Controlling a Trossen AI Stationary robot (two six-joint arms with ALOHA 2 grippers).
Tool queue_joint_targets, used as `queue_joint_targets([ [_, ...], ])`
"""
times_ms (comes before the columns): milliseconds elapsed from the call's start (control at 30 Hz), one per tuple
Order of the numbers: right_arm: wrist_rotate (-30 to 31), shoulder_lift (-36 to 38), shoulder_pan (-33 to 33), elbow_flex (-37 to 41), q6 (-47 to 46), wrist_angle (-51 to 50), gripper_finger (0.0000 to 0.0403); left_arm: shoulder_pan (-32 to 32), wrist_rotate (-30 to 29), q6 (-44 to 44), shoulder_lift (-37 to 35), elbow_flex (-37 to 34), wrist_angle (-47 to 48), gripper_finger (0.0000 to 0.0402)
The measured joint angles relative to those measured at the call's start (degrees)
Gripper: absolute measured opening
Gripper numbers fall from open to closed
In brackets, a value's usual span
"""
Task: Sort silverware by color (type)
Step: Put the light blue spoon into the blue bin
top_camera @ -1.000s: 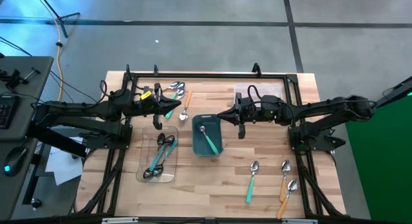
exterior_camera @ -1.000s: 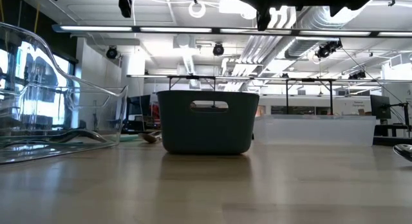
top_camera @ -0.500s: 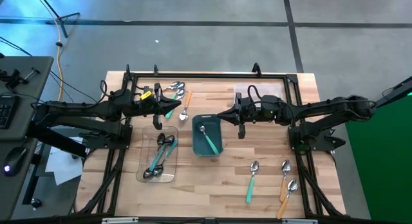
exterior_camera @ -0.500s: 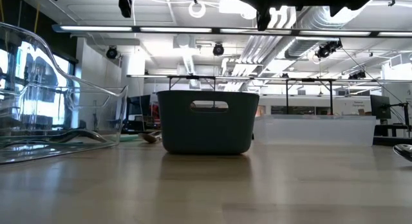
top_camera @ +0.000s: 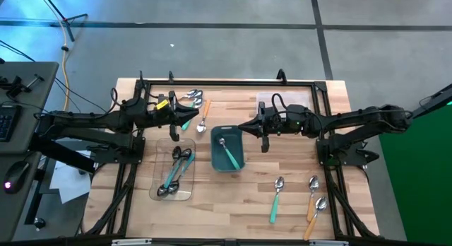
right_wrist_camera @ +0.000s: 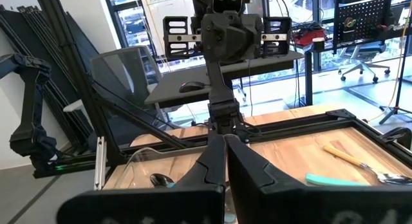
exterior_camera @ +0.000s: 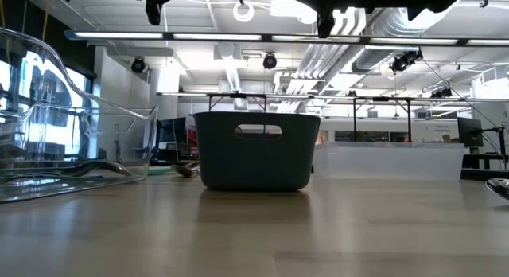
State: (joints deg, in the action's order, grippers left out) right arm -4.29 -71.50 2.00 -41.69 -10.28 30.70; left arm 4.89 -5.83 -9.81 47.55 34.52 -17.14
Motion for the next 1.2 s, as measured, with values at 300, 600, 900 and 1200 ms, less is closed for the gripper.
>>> queue_joint_targets([
  [300, 0.0, 0.0, 0.0, 0.0, -0.2, 0.0, 0.0000, 0.0, 0.0, -2.1, 0.0, 0.0, 3.6, 0.0146],
  [600, 0.0, 0.0, 0.0, 0.0, -0.2, 0.0, 0.0000, 0.0, 0.0, -2.1, 0.2, 0.0, 4.0, 0.0183],
  [900, 0.0, 0.0, 0.0, 0.0, -0.2, -0.1, 0.0000, 7.1, -4.9, -8.1, 10.1, 10.9, 25.9, 0.0165],
  [1200, 0.0, 0.0, 0.0, 0.0, -2.2, -1.2, 0.0000, 24.2, -0.6, -6.9, 30.2, 24.0, 49.3, 0.0149],
])
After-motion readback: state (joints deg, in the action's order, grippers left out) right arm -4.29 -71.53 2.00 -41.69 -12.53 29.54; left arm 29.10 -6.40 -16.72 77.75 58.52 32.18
